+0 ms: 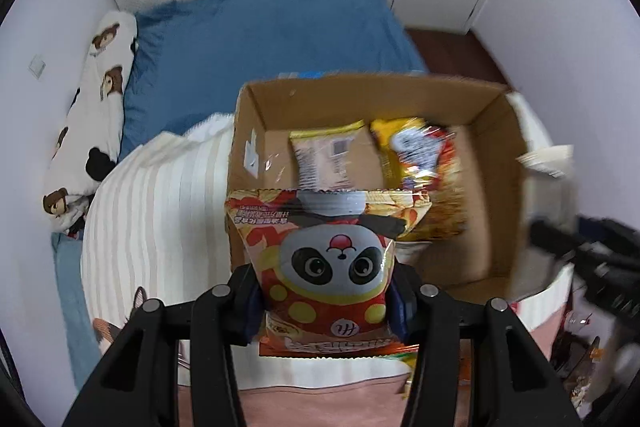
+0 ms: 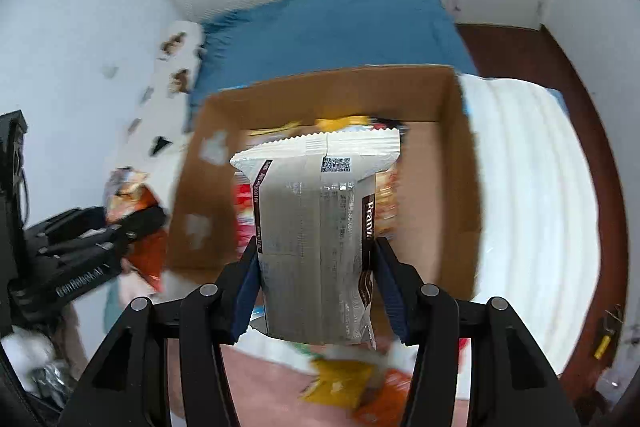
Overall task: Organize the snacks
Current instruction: 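Carry both items into the box and open both tools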
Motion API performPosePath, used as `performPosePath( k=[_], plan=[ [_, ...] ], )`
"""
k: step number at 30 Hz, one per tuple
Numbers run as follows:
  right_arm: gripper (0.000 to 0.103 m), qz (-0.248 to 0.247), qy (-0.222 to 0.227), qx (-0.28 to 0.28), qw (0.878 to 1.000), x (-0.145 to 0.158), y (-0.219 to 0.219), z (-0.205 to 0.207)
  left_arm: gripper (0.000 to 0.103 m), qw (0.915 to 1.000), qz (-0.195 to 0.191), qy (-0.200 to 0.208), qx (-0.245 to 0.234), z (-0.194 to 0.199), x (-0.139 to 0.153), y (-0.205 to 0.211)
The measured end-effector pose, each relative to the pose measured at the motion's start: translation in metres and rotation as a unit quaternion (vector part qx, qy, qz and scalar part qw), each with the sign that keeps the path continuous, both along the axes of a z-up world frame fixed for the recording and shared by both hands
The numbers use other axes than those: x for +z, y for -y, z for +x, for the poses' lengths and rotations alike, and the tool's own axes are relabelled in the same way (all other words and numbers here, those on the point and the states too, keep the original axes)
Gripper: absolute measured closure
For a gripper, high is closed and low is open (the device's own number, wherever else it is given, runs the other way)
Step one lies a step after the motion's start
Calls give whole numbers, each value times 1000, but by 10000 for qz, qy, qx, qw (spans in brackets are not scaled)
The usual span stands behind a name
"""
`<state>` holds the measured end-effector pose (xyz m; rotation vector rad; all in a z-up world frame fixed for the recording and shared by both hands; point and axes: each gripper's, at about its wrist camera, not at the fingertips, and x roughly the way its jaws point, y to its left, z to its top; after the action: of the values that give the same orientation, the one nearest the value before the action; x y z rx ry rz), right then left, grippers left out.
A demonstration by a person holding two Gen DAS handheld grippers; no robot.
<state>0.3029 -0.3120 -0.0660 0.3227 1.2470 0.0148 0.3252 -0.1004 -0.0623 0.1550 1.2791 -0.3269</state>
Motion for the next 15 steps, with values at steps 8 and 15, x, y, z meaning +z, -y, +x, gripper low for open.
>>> performPosePath(
  k=[8, 15],
  plan=[
    [46, -256, -904, -153, 9955, -77, 24, 25, 56, 9958, 381, -816, 177, 33, -76, -4],
    [13, -245, -1385, -192, 9899, -106, 22, 28, 22, 9905, 310, -1310, 284, 32, -108, -6]
  ],
)
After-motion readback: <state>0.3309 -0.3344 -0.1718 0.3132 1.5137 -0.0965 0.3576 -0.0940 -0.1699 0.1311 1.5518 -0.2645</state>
